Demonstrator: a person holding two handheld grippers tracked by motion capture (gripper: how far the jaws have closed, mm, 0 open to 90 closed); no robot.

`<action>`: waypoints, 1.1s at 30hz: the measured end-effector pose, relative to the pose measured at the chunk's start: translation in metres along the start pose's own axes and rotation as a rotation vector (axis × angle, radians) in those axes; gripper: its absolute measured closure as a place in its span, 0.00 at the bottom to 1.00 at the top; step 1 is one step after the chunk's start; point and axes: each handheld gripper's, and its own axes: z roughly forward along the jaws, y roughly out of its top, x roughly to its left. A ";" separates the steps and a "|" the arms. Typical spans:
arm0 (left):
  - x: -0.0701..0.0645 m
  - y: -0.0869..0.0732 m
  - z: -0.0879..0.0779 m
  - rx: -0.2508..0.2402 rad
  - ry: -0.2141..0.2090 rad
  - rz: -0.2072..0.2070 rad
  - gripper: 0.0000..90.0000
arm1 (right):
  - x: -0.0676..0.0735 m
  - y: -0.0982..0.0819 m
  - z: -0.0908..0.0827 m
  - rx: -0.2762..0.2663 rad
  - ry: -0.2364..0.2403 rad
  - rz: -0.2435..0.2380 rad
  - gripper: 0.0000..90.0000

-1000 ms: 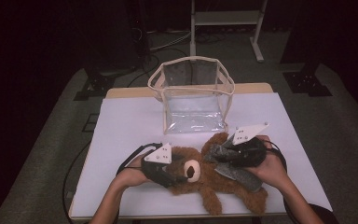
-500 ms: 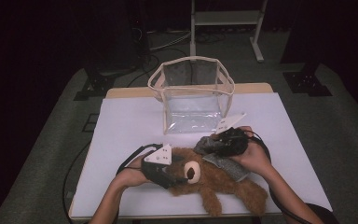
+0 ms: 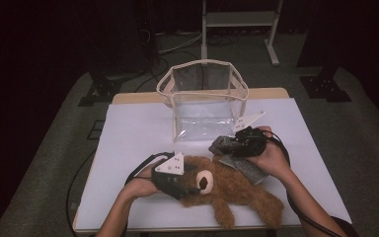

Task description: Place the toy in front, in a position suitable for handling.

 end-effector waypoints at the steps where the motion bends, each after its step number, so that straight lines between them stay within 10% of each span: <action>1: 0.000 0.000 0.000 -0.001 0.002 0.000 0.36 | -0.003 -0.002 0.004 0.013 -0.005 0.016 0.79; 9: 0.002 -0.001 0.000 -0.017 0.020 -0.020 0.35 | -0.028 -0.041 -0.026 -0.014 0.020 0.127 0.79; 15: 0.007 0.000 0.003 -0.041 0.047 -0.061 0.35 | -0.015 -0.042 -0.056 -0.092 0.086 0.124 0.79; 25: 0.012 -0.002 0.003 -0.089 0.115 -0.120 0.33 | 0.030 -0.020 -0.039 -0.078 0.177 -0.005 0.79; 33: 0.011 -0.001 -0.012 -0.058 0.101 -0.067 0.32 | 0.009 -0.042 -0.035 -0.109 0.157 0.075 0.79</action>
